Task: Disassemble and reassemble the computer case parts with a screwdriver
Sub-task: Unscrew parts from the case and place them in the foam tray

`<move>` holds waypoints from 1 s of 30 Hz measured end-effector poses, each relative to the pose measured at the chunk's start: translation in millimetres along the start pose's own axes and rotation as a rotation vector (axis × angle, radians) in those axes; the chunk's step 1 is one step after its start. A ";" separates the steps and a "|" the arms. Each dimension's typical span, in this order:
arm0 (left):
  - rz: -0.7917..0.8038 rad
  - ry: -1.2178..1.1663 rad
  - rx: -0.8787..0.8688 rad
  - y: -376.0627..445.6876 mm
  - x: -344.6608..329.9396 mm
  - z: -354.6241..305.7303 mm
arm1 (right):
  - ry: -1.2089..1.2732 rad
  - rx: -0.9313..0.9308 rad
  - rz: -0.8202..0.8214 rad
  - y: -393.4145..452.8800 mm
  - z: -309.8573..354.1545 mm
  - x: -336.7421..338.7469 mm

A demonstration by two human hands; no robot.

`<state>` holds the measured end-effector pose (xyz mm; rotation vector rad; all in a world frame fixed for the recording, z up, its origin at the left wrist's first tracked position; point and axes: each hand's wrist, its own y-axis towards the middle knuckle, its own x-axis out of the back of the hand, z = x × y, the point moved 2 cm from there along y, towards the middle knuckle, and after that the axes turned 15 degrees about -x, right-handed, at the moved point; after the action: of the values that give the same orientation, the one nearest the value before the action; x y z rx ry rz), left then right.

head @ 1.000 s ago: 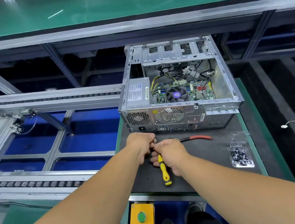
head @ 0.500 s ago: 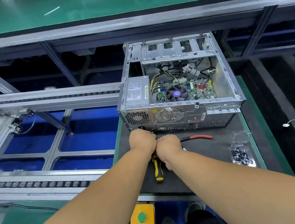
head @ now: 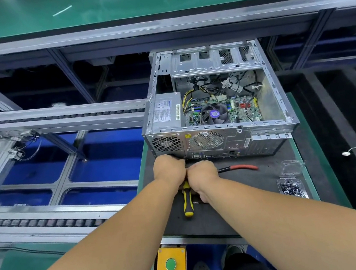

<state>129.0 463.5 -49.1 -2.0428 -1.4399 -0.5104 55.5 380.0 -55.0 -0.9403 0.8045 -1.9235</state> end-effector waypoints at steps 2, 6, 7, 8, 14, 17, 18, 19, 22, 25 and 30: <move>-0.038 -0.086 0.040 -16.3 6.6 9.4 | 0.055 -0.026 0.043 -0.6 -0.1 -1.9; 0.147 -0.108 0.148 -61.5 30.0 25.0 | 0.289 -0.156 0.145 -2.2 -0.3 -9.8; 0.226 -0.154 0.209 -72.4 35.7 28.4 | 0.322 -0.164 0.171 -1.6 0.0 -11.7; 0.315 -0.198 0.267 -82.4 39.9 30.9 | 0.329 -0.163 0.184 -3.1 1.5 -12.0; 0.545 -0.604 0.393 -117.9 46.5 31.3 | 0.214 -0.208 0.274 -5.6 8.0 -14.2; 0.521 -0.661 0.382 -121.2 44.4 31.1 | 0.173 -0.200 0.273 -5.0 9.9 -13.8; 0.519 -0.669 0.380 -122.2 43.7 30.5 | 0.169 -0.195 0.278 -6.6 10.1 -13.3; 0.515 -0.671 0.376 -122.7 42.4 29.7 | 0.178 -0.188 0.290 -7.7 10.0 -13.4; 0.486 -0.658 0.348 -122.0 37.5 27.6 | 0.193 -0.182 0.293 -10.1 10.0 -12.4; 0.436 -0.586 0.270 -120.3 30.6 30.1 | 0.158 -0.140 0.202 -10.7 10.7 -6.9; 0.284 -0.297 0.173 -119.8 27.2 32.0 | -0.072 -0.041 0.020 -14.9 13.3 0.8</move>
<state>25.2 533.5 -28.2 -2.1973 -1.2714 0.0360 60.5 383.6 -35.9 -1.0166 0.8110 -1.8517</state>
